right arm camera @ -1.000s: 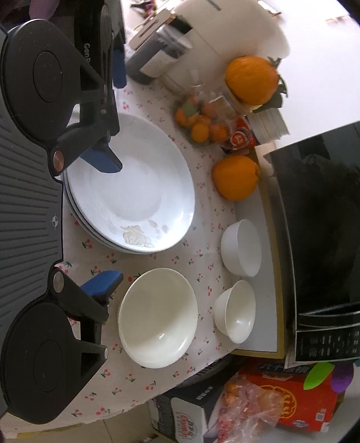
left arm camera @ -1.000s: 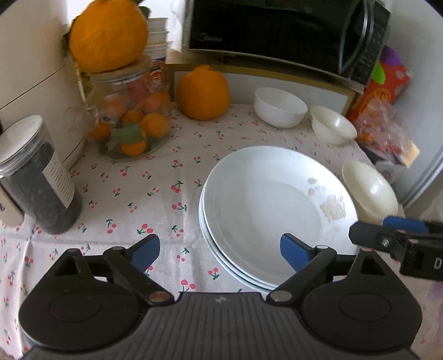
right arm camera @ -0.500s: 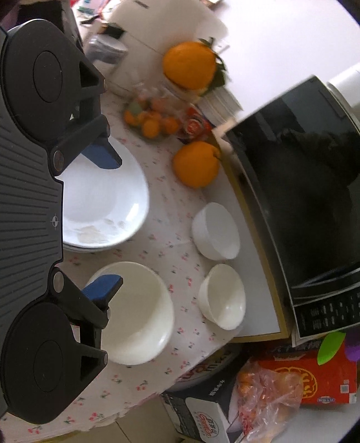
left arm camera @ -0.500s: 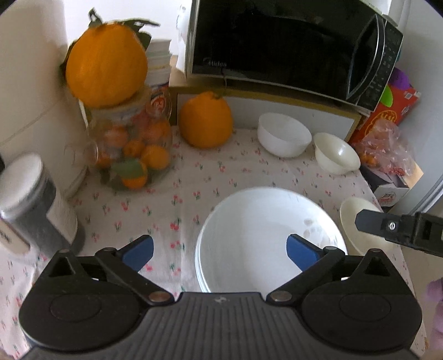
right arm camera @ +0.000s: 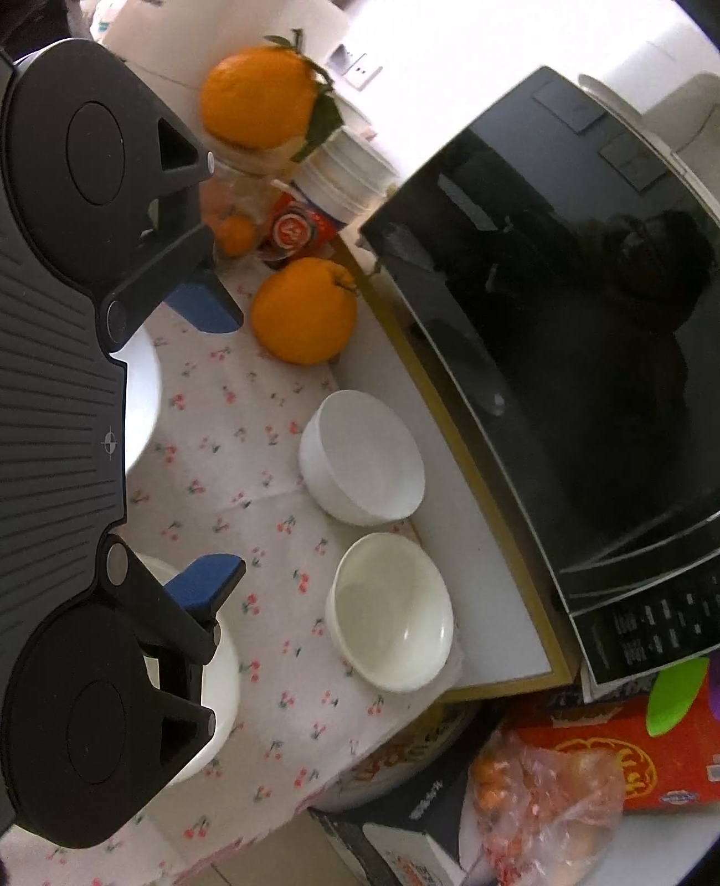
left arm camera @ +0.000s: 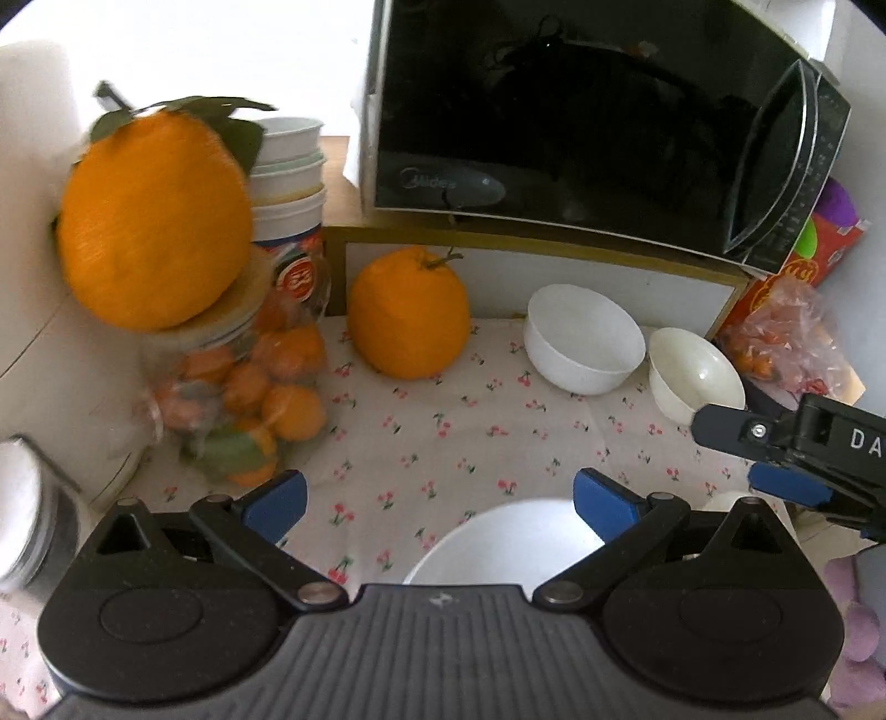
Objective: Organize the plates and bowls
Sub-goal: 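Move both grippers toward the white bowl beside the microwave, then grasp the white bowl rim with the right gripper while the left gripper grasps it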
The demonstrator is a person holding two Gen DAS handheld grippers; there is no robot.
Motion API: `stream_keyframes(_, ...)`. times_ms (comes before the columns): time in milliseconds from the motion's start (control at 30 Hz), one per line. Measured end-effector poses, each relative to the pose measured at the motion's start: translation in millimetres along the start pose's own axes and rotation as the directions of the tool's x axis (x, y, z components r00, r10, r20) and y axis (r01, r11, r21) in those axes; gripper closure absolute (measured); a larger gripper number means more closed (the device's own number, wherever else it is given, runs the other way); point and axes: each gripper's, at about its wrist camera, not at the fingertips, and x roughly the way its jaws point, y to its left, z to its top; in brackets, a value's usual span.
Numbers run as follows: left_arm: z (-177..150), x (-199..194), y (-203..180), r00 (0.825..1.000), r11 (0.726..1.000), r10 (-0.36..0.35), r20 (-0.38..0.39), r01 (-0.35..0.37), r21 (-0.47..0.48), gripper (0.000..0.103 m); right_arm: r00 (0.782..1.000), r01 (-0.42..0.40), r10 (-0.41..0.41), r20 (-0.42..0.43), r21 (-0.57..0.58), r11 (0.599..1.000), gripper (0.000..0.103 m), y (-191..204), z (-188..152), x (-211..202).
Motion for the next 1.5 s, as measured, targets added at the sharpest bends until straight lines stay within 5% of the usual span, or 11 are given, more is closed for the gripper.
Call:
stream_keyframes(533,45,63,-18,0.994,0.994,-0.106,0.005,0.106,-0.013,0.002,0.99,-0.088,0.118,-0.081,0.308,0.947,0.013,-50,32,58)
stream_keyframes(800,57,99,-45,0.987,0.987,-0.162,0.004,0.162,0.0,0.029,0.986,-0.124,0.163,-0.043,0.468,0.875,0.015,-78,41,87)
stream_keyframes(1067,63,120,-56,0.991,0.991,-0.13,0.037,0.129,0.033,0.059,0.982,-0.151,0.187,-0.015,0.523,0.839,0.051,-87,39,110)
stream_keyframes(1500,61,141,-60,0.997,0.995,-0.079,0.022,0.078,0.058,0.084,0.989,-0.136,0.142,0.034,0.572,0.809,0.073,-85,48,124)
